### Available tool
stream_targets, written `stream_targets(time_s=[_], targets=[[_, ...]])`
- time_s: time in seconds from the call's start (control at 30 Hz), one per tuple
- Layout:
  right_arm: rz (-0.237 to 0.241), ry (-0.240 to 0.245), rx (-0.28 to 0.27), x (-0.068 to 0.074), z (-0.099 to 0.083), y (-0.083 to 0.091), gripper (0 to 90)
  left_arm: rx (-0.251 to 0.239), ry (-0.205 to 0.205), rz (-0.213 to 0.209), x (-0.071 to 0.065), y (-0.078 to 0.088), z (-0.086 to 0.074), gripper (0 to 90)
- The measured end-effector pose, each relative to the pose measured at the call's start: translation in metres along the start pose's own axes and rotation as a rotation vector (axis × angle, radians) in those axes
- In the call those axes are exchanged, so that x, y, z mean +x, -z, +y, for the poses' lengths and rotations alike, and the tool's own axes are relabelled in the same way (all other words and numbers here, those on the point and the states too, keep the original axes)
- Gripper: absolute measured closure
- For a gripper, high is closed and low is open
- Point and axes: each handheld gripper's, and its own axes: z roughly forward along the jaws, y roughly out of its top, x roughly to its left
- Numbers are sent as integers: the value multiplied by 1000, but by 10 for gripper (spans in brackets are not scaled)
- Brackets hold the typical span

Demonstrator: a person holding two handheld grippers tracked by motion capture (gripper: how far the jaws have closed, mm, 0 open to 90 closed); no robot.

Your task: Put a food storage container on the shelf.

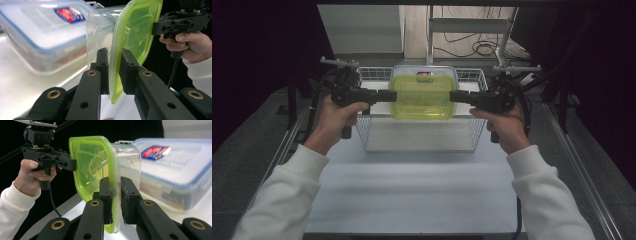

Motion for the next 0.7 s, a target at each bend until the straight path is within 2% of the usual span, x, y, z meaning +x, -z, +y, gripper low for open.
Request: stream_targets(time_s=[0.13, 0.27, 0.33, 0.47, 0.57, 0.63, 0.7], targets=[[0, -22, 3, -9, 21, -7, 797, 16, 3, 18, 10, -1, 21, 795], [1, -50, 1, -20, 38, -15, 797, 10, 49, -14, 27, -5, 39, 794], [3, -66, 7, -26, 45, -18, 796, 11, 55, -7, 33, -8, 45, 795], [-10, -101, 28, -39, 53, -26, 796, 33, 85, 0, 46, -16, 51, 795], [-12, -121, 37, -48, 54, -32, 796, 30, 108, 11, 54, -22, 52, 798], [-11, -141, 35, -54, 54, -37, 794, 19, 137, -2, 59, -24, 53, 796], [6, -164, 26, -60, 54, -38, 794, 10, 148, 2, 61, -25, 55, 797]])
